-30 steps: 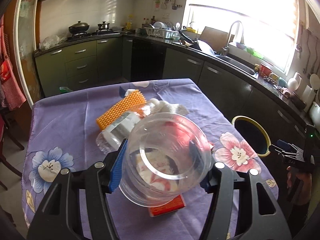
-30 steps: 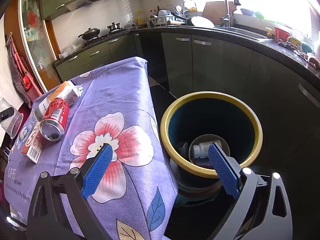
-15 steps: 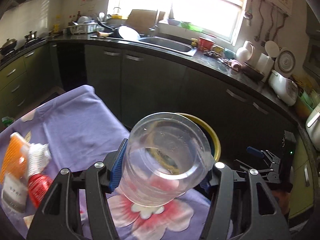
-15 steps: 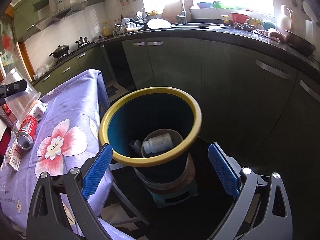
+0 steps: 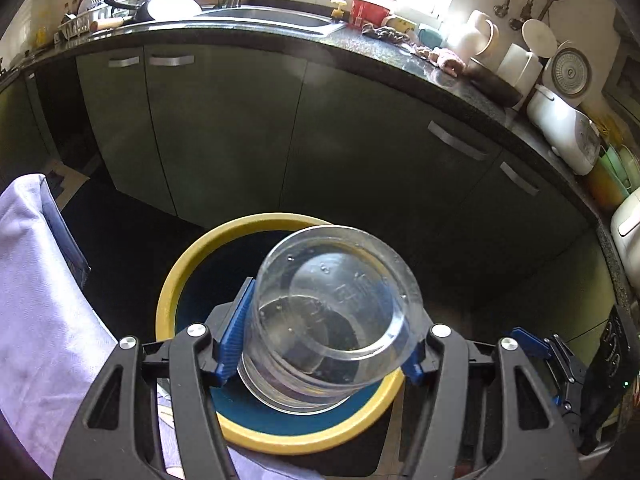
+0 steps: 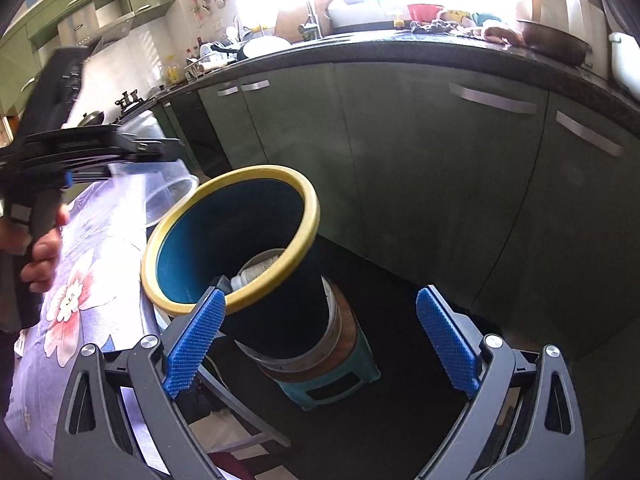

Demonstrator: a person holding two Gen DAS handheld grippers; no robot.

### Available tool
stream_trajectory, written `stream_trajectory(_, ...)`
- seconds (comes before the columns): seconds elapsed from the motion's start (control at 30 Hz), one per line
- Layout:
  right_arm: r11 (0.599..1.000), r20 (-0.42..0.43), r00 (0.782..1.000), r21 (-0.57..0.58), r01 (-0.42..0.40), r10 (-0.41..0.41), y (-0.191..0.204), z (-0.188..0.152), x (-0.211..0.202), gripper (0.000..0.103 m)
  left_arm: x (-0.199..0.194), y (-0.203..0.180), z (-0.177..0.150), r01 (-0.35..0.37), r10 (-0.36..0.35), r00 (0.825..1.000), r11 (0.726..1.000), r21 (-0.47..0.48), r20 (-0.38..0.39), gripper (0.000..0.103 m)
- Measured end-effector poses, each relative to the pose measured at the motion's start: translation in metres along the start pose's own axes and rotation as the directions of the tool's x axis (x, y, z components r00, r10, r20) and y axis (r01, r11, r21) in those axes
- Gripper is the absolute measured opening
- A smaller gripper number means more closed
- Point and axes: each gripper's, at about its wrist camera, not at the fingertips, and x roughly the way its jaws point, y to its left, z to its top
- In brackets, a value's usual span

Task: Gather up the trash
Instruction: 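Carry the plastic cup over the bin and open the left gripper, then grasp the red Coca-Cola can with the right gripper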

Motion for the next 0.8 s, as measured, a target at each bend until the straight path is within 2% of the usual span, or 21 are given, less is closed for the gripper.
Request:
stream_trajectory(0.13, 1.000, 0.001, 1.000, 0.007, 0.005, -0.005, -0.002, -0.002, 0.000, 0.095, 0.020, 0.007, 0.005, -0.029, 0.029, 0.999, 0.999, -0.029, -0.025, 0.066)
stream_trajectory(0.2, 1.000, 0.002, 1.000, 0.007, 0.008, -0.008, -0.002, -0.002, 0.000, 0.095, 0.022, 0.013, 0.005, -0.024, 0.022, 0.999, 0.998, -0.058, -0.025, 0.074)
stream_trajectory(0.3, 1.000, 0.004, 1.000, 0.003, 0.004, -0.004, 0.000, -0.002, -0.002, 0.095, 0.012, 0.021, 0.003, -0.003, 0.002, 1.000, 0.996, -0.093, -0.009, 0.075)
stream_trajectory(0.37, 1.000, 0.005, 1.000, -0.003, 0.002, -0.002, 0.003, -0.003, -0.003, 0.095, -0.005, 0.022, -0.001, -0.011, 0.014, 1.000, 0.996, -0.091, 0.025, 0.077)
stream_trajectory(0.53, 0.999, 0.002, 1.000, -0.031, -0.021, 0.021, 0.018, -0.001, -0.004, 0.095, -0.074, 0.024, -0.025, -0.005, 0.021, 0.989, 0.994, -0.105, 0.145, 0.089)
stream_trajectory(0.63, 0.997, -0.002, 0.999, -0.060, -0.040, 0.040, 0.033, 0.000, -0.004, 0.095, -0.126, 0.030, -0.052, -0.017, 0.043, 0.974, 0.993, -0.116, 0.223, 0.090)
stream_trajectory(0.8, 0.987, -0.011, 0.996, -0.131, -0.093, 0.092, 0.070, 0.000, -0.005, 0.095, -0.204, 0.050, -0.102, -0.081, 0.129, 0.940, 0.984, -0.160, 0.317, 0.093)
